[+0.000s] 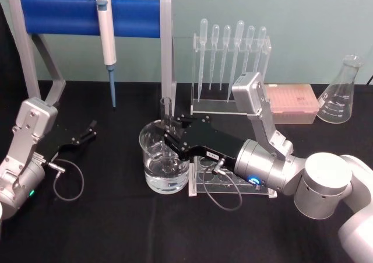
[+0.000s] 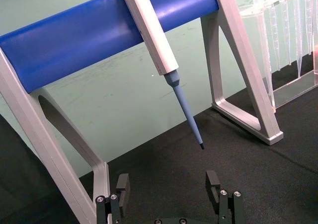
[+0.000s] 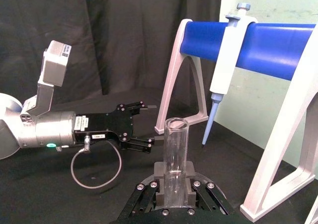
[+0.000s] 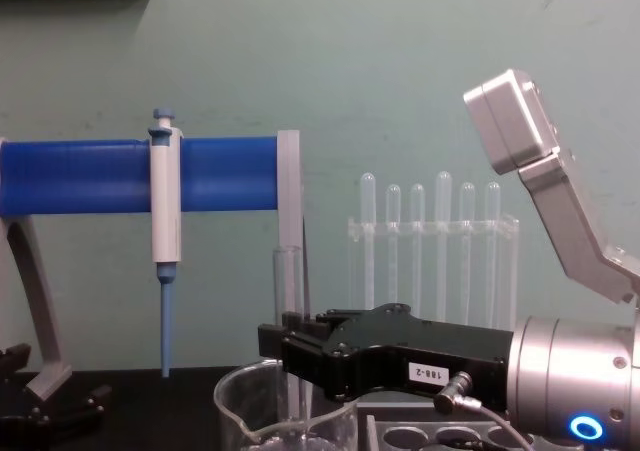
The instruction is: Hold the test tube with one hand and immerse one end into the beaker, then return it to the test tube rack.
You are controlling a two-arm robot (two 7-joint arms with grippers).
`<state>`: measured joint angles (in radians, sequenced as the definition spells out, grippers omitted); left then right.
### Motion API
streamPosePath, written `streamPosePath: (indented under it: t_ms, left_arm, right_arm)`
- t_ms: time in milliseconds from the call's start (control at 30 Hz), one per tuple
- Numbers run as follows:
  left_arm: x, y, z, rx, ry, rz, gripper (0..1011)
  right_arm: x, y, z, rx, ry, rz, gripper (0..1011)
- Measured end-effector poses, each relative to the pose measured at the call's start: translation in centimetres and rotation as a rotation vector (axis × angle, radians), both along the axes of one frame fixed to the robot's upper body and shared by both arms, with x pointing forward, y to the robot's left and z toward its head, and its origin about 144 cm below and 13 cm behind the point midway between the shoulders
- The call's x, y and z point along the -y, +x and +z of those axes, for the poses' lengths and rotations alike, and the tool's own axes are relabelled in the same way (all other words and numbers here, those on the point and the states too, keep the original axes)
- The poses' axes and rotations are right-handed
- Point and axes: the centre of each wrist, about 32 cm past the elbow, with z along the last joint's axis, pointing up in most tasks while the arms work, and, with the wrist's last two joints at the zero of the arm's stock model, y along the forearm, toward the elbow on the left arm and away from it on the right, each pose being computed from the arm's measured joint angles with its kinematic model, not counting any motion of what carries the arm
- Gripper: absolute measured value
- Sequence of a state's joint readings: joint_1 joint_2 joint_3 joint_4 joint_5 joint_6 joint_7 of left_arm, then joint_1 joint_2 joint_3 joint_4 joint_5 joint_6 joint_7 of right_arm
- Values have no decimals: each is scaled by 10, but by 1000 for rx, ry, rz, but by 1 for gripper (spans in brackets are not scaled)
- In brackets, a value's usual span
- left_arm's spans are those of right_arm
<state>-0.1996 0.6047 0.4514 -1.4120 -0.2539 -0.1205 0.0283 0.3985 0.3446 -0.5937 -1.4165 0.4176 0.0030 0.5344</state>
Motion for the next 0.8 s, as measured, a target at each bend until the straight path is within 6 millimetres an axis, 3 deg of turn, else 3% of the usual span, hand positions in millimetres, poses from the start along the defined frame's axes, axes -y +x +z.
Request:
streamPosePath:
  t_ms: [800]
  left_arm:
    - [0, 0, 0, 0, 0, 0, 1000]
  right_arm:
    - [0, 0, 0, 0, 0, 0, 225]
